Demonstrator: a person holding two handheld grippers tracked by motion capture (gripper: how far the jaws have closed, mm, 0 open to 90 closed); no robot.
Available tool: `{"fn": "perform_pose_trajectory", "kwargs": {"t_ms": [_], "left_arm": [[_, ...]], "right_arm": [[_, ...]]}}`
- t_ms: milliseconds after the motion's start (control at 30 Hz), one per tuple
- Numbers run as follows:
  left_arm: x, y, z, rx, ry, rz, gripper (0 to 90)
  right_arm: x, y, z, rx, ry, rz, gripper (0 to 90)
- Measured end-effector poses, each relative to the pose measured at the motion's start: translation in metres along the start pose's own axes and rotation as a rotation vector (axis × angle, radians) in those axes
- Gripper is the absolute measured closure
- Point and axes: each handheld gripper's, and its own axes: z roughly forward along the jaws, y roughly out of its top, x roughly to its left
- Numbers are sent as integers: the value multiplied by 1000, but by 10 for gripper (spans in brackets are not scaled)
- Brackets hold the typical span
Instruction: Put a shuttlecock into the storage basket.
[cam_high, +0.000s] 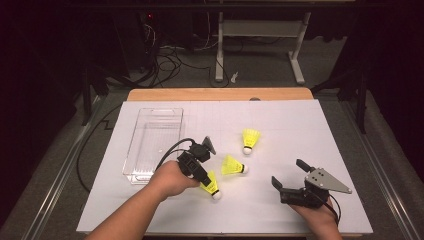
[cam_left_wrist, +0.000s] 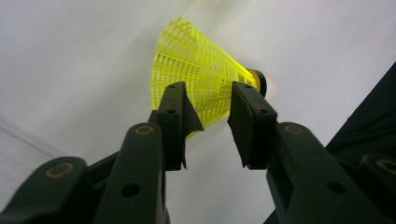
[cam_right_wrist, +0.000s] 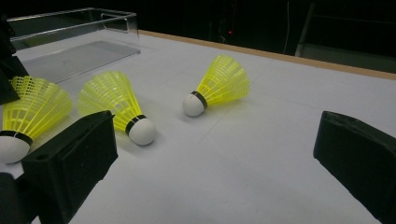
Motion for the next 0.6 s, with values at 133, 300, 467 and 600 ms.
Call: {"fn": "perform_pose_trajectory", "kwargs": {"t_ms": [133, 300, 467, 600], "left_arm": [[0, -1, -1, 9, -9, 25, 745], [1, -2, -3, 2, -15, 24, 825], [2, -2, -3, 2, -18, 26, 875], [2, -2, -4, 0, -22, 27, 891]], "right_arm": [[0, 0, 0, 1, -1, -2, 3], [0, 0, 0, 1, -1, -1, 2], [0, 0, 0, 1, -2, -2, 2], [0, 0, 0, 1, -2, -2, 2]]}}
